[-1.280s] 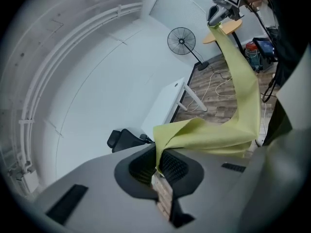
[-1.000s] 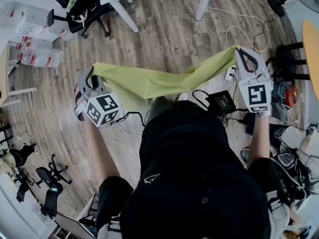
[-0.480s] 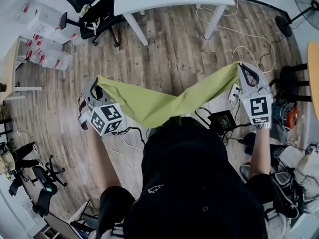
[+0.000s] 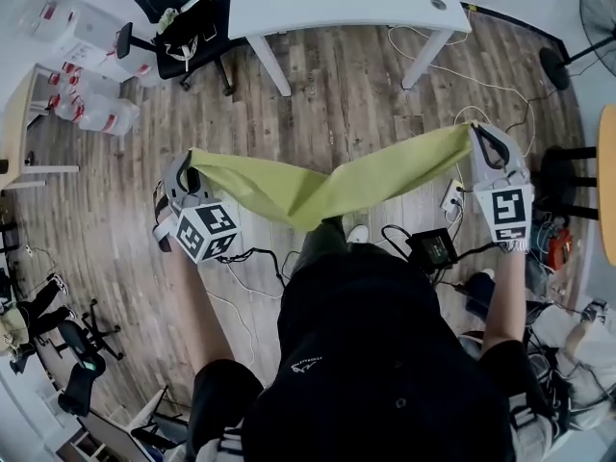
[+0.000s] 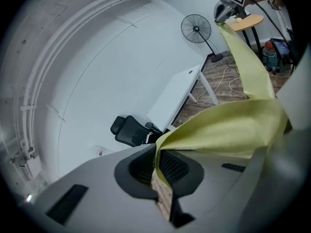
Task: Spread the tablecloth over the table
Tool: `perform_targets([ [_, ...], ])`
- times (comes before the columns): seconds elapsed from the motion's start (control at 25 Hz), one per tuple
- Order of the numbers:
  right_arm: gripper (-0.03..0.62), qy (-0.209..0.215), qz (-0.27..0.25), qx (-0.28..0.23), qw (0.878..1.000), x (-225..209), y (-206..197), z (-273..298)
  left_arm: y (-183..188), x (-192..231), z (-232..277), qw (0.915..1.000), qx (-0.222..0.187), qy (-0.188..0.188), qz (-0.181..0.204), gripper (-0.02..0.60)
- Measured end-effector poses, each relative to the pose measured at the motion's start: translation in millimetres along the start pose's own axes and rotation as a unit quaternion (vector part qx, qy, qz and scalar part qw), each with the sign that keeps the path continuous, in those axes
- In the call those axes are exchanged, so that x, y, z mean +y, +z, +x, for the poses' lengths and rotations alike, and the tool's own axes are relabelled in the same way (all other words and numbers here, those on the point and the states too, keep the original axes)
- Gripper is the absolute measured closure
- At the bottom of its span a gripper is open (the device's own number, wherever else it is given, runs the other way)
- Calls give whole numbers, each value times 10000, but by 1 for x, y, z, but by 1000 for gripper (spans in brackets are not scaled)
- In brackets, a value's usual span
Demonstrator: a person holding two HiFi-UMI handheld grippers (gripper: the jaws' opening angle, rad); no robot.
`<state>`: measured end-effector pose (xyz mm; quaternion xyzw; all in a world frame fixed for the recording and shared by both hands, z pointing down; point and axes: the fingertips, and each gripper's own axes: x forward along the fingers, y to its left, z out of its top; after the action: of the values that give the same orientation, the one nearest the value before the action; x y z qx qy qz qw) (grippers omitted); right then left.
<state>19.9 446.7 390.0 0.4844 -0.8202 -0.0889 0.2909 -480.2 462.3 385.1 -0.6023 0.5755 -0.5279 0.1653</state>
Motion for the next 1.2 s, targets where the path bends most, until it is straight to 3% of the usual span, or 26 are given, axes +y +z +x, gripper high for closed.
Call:
perform_targets([
  [0.32,585,418,-181,-13,9990,-3,54,96,-13,40,83,9993,265,-114,-245,574],
  [0.68,585,1027,-560,-358,9925,20,136,216,-57,114,126,9952,682,260,-658,574],
  [0.96,585,1700,-855,-871,9779,47,208,297,-112,157,114,9849,1288,658,-949,574],
  [1.2,585,2337,-1148,-1296,9568,66,257,369,-146,177,95,9688,1932,1009,-1182,574],
])
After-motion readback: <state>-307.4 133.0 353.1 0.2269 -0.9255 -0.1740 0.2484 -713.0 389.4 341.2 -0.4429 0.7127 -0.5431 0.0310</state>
